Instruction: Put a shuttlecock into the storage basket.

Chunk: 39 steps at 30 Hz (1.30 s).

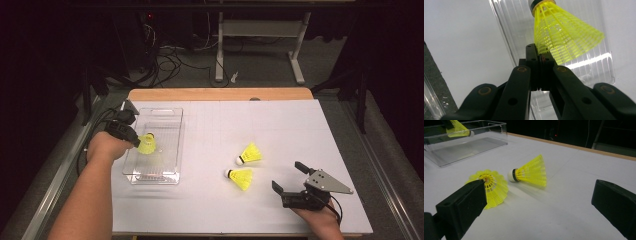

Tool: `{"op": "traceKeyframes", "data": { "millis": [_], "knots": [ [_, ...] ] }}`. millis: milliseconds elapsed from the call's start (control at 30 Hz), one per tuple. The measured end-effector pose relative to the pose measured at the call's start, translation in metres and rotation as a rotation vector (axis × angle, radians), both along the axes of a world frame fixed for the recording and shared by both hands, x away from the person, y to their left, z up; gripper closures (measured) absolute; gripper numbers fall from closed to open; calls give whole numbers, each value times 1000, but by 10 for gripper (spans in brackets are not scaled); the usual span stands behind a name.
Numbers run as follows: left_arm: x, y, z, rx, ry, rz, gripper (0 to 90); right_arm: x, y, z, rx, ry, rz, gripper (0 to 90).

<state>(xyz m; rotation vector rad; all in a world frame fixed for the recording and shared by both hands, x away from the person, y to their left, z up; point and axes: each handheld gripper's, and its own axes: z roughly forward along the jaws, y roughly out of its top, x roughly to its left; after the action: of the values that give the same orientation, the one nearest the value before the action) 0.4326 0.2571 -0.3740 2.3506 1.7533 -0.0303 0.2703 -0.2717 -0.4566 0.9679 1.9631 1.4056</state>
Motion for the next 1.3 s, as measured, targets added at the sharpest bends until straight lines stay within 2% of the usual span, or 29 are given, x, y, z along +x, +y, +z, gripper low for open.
{"op": "traceKeyframes", "data": {
  "millis": [200,733,1033,1300],
  "knots": [
    [1,1,0,1,3,11,889,0,0,0,0,0,1,4],
    [6,-3,-11,12,7,22,888,0,0,0,2,0,2,5],
    [4,-4,-23,20,10,13,885,0,1,0,-4,-1,7,5],
    [5,-6,-24,33,2,7,878,0,1,0,-4,1,7,5]
  ]
}}
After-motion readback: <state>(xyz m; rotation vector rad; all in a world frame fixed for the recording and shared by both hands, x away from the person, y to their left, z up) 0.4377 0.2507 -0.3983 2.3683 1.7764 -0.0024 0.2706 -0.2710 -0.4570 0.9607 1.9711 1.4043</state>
